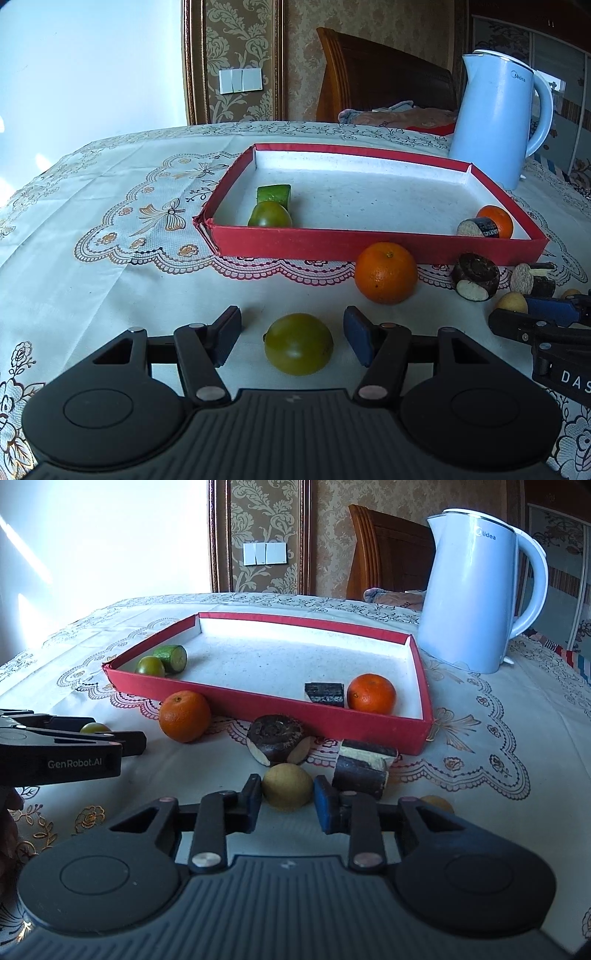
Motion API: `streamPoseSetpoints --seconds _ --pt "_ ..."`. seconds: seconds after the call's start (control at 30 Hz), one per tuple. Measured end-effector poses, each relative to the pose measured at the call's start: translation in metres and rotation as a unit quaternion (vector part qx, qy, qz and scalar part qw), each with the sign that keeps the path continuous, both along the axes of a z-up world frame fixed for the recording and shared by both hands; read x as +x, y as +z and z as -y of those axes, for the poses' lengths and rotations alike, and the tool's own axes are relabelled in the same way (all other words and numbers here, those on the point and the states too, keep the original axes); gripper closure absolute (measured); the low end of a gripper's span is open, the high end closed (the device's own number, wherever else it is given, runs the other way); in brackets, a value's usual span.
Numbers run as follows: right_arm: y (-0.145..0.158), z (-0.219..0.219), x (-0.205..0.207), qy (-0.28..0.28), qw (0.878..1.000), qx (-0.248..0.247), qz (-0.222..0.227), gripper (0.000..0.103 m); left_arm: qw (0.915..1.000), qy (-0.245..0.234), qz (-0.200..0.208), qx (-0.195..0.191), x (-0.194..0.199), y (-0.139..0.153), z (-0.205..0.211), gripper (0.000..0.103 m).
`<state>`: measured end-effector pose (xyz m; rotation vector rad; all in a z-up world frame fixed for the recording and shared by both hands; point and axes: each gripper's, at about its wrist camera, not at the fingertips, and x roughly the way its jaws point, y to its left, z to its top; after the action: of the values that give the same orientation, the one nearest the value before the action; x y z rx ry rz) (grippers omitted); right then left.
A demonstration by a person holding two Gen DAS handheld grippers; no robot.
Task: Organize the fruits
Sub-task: 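Grasp a second green tomato with the left tool while the right tool grasps a small brown fruit, then carry the green tomato and brown fruit into the red tray with both tools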
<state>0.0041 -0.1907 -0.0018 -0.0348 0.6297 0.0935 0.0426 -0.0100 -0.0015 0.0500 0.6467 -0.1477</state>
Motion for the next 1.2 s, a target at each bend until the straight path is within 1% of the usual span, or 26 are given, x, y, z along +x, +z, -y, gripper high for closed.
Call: streamPoseSetpoints --seconds 0.4,0.5,0.57,0.7,0.77,0.83,0.97,1.2 --pt "-0.0005 -0.0041 -0.0011 -0.004 1.000 -0.010 0.002 0.074 1.0000 0.001 0.001 0.002 0.0004 -0.0005 0.0008 0.043" --pt "-0.0008 -0.0049 -0.0015 -0.004 1.000 -0.014 0.004 0.074 1.0000 0.002 0.002 0.002 0.0006 -0.0003 -0.0004 0.047" --pt "-0.0010 -0.0051 -0.0017 -0.004 1.000 -0.015 0.005 0.074 1.0000 0.004 0.004 0.002 0.0004 0.0001 -0.0005 0.052" --pt "-0.0009 -0.0056 -0.0018 -0.004 1.000 -0.017 0.005 0.074 1.0000 0.003 0.006 0.003 0.0005 0.0001 -0.0001 0.056" --pt "-0.0010 -0.0055 -0.0019 -0.004 1.000 -0.016 0.005 0.074 1.0000 0.003 0.007 0.005 0.0000 -0.0001 0.0003 0.062" --pt "-0.0009 -0.0056 -0.0020 -0.004 1.000 -0.016 0.005 0.074 0.9999 0.003 0.008 0.006 0.0001 -0.0002 0.0008 0.062" --pt "-0.0010 -0.0048 -0.0025 -0.004 1.000 -0.014 0.006 0.074 0.9999 -0.002 0.010 0.009 -0.0008 -0.0003 0.0025 0.068" --pt "-0.0011 -0.0030 -0.0029 -0.005 1.000 -0.009 0.008 0.074 0.9998 0.001 0.013 0.014 -0.0010 -0.0003 0.0042 0.070"
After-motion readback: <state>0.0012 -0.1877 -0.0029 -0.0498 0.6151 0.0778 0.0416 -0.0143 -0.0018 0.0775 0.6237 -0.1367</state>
